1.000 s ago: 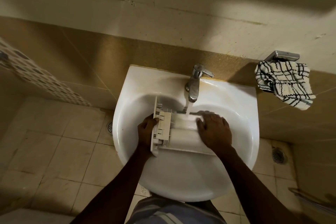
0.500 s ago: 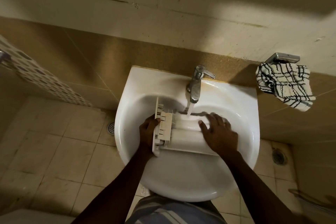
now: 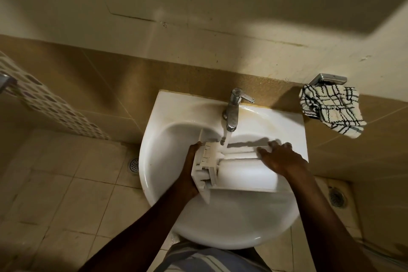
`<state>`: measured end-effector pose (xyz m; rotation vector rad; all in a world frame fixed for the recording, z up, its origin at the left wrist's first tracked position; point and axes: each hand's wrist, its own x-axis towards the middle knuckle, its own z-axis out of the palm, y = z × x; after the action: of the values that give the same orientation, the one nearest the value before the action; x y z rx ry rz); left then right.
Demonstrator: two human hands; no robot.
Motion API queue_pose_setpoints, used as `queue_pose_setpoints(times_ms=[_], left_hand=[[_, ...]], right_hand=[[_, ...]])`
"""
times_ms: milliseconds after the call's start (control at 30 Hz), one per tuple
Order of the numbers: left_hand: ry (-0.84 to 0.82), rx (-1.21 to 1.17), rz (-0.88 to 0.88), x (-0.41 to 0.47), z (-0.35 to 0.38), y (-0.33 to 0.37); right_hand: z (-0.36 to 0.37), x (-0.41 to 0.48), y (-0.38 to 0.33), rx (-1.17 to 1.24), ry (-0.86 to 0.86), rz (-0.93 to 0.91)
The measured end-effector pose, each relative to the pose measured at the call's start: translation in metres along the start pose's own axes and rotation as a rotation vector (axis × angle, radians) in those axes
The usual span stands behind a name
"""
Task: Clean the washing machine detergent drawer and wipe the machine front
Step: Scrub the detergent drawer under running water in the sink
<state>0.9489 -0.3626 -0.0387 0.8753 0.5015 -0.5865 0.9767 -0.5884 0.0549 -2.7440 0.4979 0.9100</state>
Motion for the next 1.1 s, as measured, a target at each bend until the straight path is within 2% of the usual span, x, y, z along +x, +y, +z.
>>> queue_pose_setpoints(times_ms=[133, 233, 367, 433, 667, 800, 900, 1100], left_hand=[[0.01, -0.094, -0.011, 0.013, 0.007, -0.011], [-0.029, -0.132, -0.001, 0.009, 0.017, -0.015], [0.063, -0.243, 0.004, 0.006, 0.031, -0.021], [0.002, -0.309, 0.067, 0.008, 0.037, -0.021], [-0.1, -0.323, 0.05, 0.021, 0.026, -0.029], [-0.11, -0.354, 0.081, 0.019, 0.03, -0.029], [-0.058, -0.3, 0.071, 0.021, 0.029, -0.029], [-0.012, -0.287, 0.052, 0.028, 0.018, -0.031]], right_hand=[[-0.009, -0.016, -0.004, -0.269, 0.104, -0.007], [-0.007, -0.02, -0.023, -0.398, 0.175, -0.161], [0.025, -0.019, -0.066, -0.221, 0.157, -0.444], [0.038, -0.02, -0.076, -0.143, 0.179, -0.496], [0.063, -0.065, -0.049, -0.161, 0.227, -0.688], [0.048, -0.03, -0.062, -0.25, 0.151, -0.627], [0.044, -0.002, -0.079, -0.186, 0.122, -0.531], [0.067, -0.062, -0.055, -0.173, 0.185, -0.687]])
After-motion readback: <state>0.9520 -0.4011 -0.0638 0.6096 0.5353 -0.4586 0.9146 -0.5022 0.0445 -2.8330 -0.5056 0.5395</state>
